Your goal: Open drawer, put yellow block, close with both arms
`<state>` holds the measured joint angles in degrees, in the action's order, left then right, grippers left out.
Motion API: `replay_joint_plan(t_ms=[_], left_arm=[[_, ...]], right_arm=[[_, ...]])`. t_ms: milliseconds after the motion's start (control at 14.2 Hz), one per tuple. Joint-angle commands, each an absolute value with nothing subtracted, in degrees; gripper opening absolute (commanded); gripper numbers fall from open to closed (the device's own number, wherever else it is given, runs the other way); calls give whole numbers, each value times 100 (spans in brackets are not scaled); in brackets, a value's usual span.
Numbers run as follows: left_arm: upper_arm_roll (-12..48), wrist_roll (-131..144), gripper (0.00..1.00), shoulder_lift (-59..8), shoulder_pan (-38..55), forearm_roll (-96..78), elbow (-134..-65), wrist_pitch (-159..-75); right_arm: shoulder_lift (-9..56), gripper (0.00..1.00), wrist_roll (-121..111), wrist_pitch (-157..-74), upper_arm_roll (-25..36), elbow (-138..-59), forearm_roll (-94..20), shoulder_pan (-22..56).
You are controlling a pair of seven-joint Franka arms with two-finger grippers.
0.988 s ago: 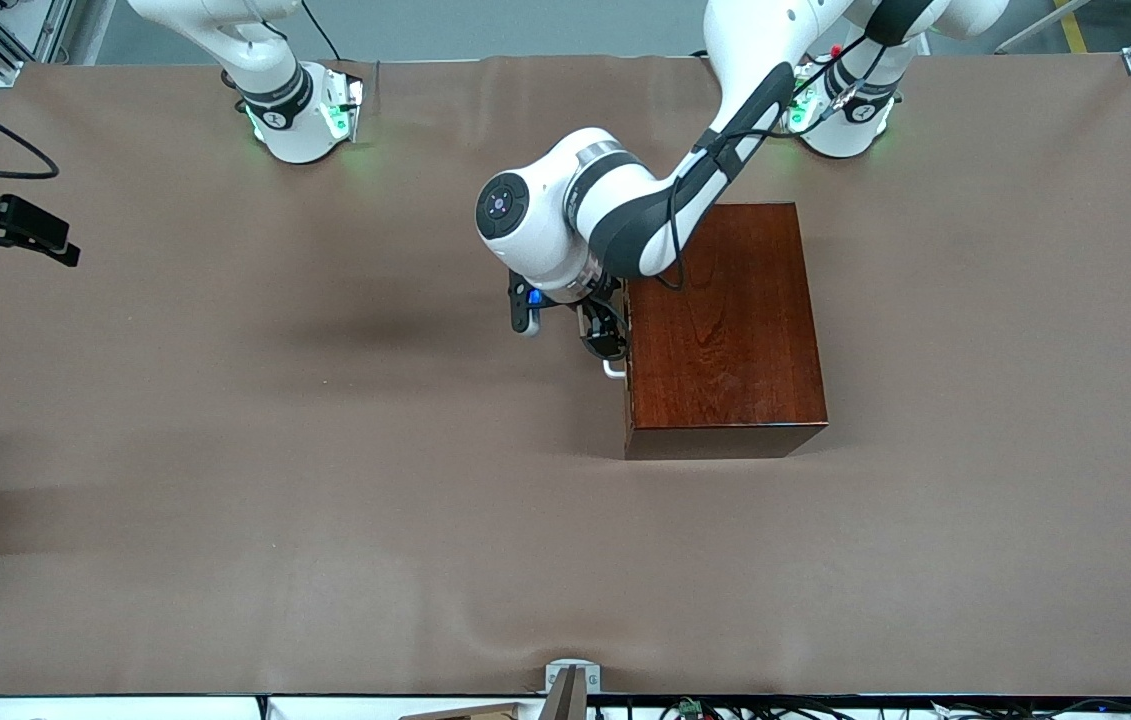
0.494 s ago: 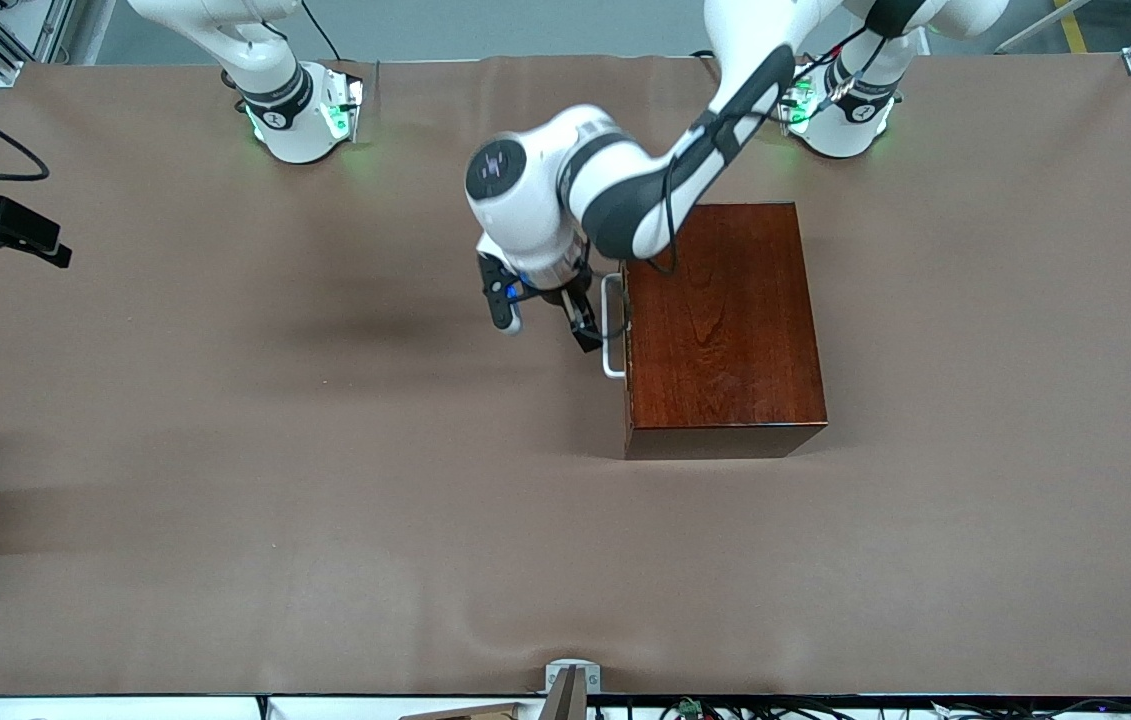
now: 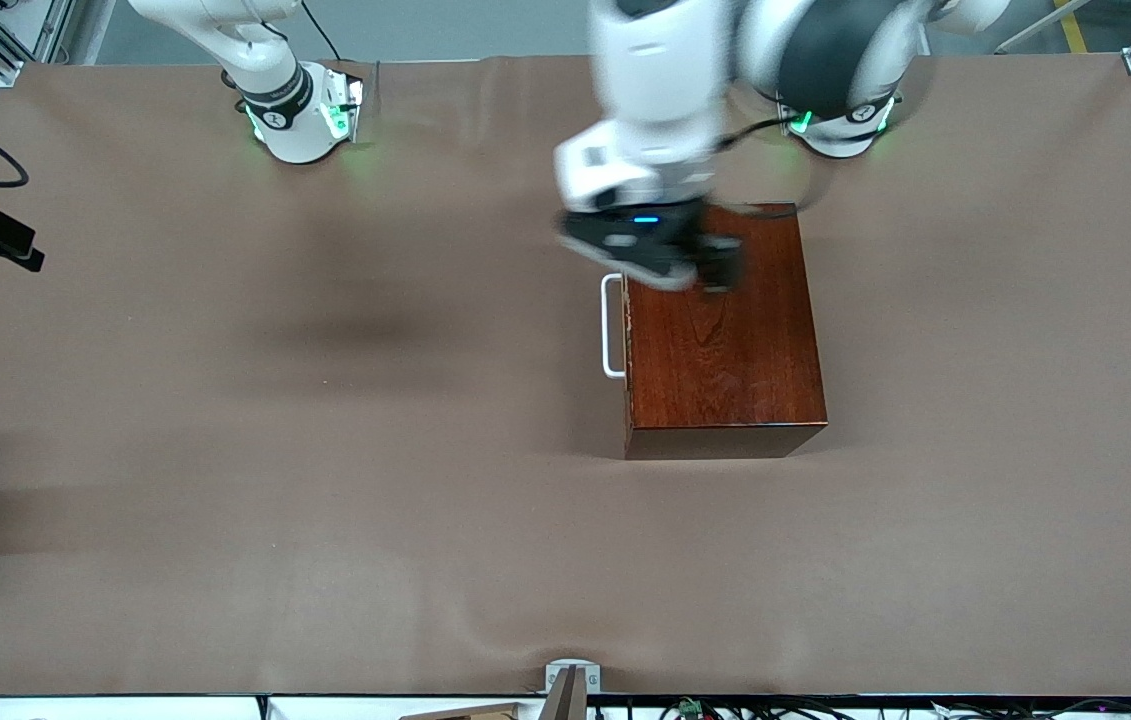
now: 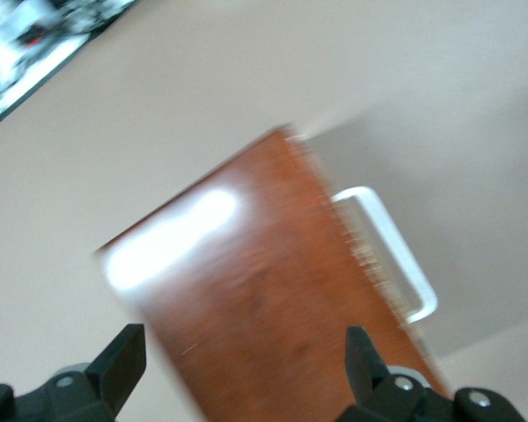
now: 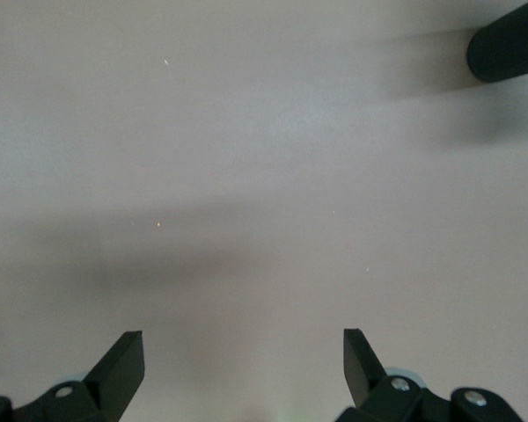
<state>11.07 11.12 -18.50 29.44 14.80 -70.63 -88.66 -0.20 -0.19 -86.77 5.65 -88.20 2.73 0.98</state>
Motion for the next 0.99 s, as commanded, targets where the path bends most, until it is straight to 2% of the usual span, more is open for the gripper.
replay_joint_plan(t_ms=[0,141,353,494,635,776,917], left_arm=[[1151,1370,100,-1407,2139,1214,-7321,-8588],[1134,1659,100,-1275,1480,914,-7339,-8272],[1134,1837,100,-1248,460,530,-7383,-8200],[732,1793,100,-1196,220,28,-7453,-8305],[309,1714,100,-776,255,-315,-8047,-8690],[168,1286,100,-135,281,-360,-9030,-9304],[79,1239,100,52,325,-430,-9255,-9334]], right_arm=[[-106,100,27,-8754,518,-8850,334,-17],[-53,100,9,-8903,519,-8955,238,-271],[-9,100,-62,-8991,527,-9131,-605,-457],[-52,100,96,-8956,475,-9132,-598,-213],[-61,100,587,-8843,475,-9123,-493,26],[-70,100,659,-8632,475,-9123,-370,105],[-70,100,607,-8596,483,-9123,-360,97]])
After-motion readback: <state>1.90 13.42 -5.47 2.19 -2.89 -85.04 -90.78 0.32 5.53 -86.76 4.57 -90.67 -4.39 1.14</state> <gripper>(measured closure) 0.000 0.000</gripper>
